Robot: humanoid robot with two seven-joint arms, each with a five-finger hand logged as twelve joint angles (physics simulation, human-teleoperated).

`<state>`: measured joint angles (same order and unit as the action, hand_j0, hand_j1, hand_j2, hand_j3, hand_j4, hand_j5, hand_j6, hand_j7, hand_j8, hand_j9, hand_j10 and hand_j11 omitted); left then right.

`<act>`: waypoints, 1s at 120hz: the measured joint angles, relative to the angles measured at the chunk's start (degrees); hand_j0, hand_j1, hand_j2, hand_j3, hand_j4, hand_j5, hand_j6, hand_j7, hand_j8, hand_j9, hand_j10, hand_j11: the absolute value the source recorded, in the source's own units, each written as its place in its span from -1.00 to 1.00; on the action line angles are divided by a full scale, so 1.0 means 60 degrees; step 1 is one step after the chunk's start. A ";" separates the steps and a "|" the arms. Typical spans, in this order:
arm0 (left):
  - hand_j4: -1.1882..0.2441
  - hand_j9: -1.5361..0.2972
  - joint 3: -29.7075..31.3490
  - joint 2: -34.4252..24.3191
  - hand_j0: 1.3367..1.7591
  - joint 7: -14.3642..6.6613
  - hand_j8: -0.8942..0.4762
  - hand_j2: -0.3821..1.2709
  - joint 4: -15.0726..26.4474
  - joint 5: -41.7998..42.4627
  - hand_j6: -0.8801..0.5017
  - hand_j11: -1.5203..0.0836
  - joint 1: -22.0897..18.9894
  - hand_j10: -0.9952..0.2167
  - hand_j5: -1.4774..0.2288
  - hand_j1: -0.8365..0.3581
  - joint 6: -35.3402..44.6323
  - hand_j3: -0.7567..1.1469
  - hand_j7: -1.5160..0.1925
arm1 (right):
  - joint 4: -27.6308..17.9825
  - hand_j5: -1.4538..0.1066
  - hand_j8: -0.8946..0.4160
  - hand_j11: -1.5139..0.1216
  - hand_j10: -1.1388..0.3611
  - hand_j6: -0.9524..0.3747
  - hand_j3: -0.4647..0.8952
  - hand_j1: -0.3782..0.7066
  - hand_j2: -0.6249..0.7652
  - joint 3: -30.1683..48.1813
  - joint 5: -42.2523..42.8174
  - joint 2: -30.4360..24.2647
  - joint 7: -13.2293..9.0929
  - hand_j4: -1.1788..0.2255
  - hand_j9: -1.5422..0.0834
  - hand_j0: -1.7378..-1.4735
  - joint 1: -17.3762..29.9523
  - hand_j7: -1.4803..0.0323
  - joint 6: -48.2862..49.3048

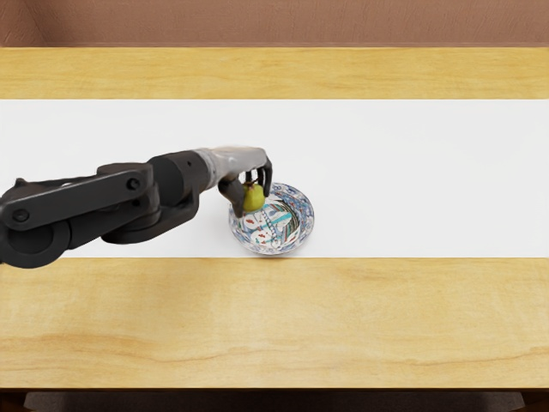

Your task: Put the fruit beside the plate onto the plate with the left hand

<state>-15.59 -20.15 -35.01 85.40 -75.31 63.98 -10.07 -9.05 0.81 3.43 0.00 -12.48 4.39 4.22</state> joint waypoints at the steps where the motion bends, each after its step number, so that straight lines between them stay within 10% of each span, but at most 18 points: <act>1: -0.29 -0.35 -0.0004 0.0042 0.52 0.0000 -0.37 0.18 -0.0004 0.0002 -0.31 -0.28 0.0000 -0.54 -0.42 -0.29 -0.0002 -0.20 -0.34 | 0.0000 0.86 0.37 0.85 0.52 0.44 -0.32 -0.95 -0.10 0.0000 0.0000 0.0000 0.0000 0.68 0.90 -0.40 0.0000 0.96 0.0000; 79: -0.30 -0.33 0.0179 0.0793 0.52 0.0003 -0.43 0.10 -0.1081 -0.0106 -0.37 -0.26 -0.0264 -0.51 -0.38 -0.21 0.0079 -0.20 -0.32 | 0.0000 0.86 0.37 0.85 0.52 0.44 -0.32 -0.95 -0.10 -0.0001 0.0000 0.0000 0.0000 0.68 0.90 -0.40 0.0000 0.96 0.0000; 120: 0.32 0.33 0.0032 0.0877 0.52 0.0001 0.00 -0.38 -0.1025 -0.0060 -0.01 0.50 -0.0454 0.24 0.35 0.54 0.0463 -0.20 0.40 | -0.0001 0.86 0.37 0.85 0.52 0.44 -0.32 -0.95 -0.10 0.0001 0.0000 0.0000 0.0000 0.68 0.90 -0.40 0.0000 0.96 0.0000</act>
<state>-15.40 -14.89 -35.00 79.25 -75.67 61.26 -7.30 -9.05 0.82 3.43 0.00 -12.48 4.39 4.22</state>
